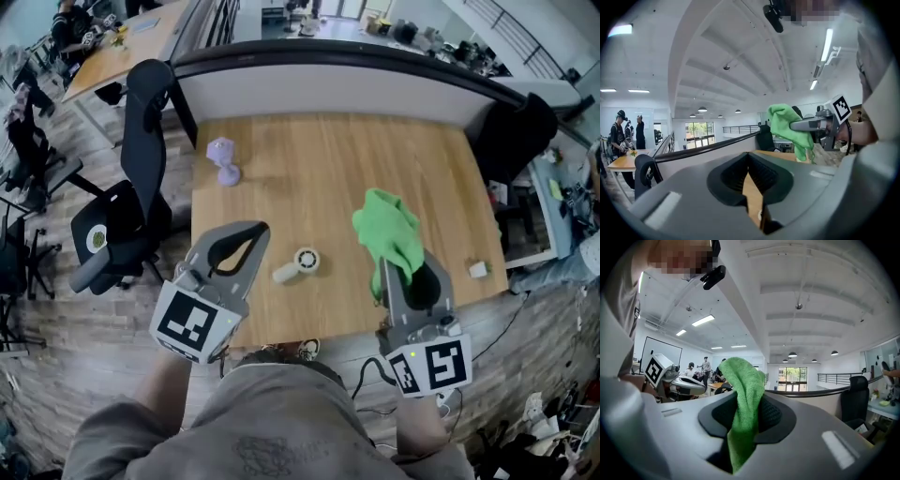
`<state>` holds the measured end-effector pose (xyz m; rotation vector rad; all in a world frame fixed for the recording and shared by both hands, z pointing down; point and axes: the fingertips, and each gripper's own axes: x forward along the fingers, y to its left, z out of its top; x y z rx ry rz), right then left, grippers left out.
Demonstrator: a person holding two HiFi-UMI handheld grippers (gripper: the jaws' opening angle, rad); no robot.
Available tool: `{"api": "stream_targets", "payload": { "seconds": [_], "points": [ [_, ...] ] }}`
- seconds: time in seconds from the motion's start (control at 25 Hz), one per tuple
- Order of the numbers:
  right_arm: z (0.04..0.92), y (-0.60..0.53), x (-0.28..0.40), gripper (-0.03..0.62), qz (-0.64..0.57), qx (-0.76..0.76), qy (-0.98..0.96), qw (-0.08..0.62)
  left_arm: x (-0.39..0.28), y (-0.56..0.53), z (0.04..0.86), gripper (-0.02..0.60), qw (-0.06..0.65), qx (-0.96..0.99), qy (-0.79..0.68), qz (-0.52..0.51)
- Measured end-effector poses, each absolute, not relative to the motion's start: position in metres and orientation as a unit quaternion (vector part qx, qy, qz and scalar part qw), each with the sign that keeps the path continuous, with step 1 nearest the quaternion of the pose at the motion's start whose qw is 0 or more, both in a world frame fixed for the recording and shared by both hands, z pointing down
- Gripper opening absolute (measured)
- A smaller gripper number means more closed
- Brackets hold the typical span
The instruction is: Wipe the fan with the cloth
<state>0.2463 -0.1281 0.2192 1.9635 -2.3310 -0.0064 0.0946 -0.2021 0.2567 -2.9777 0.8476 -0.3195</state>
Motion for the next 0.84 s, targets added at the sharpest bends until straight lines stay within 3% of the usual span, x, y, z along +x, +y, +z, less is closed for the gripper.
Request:
{"api": "stream_targets", "payload": {
  "seconds": [0.84],
  "points": [
    [0.247, -0.077, 0.217, 0.095, 0.061, 0.631, -0.772, 0.048, 0.081, -0.16, 0.257, 0.002, 0.038, -0.955, 0.267, -0.12]
  ]
}}
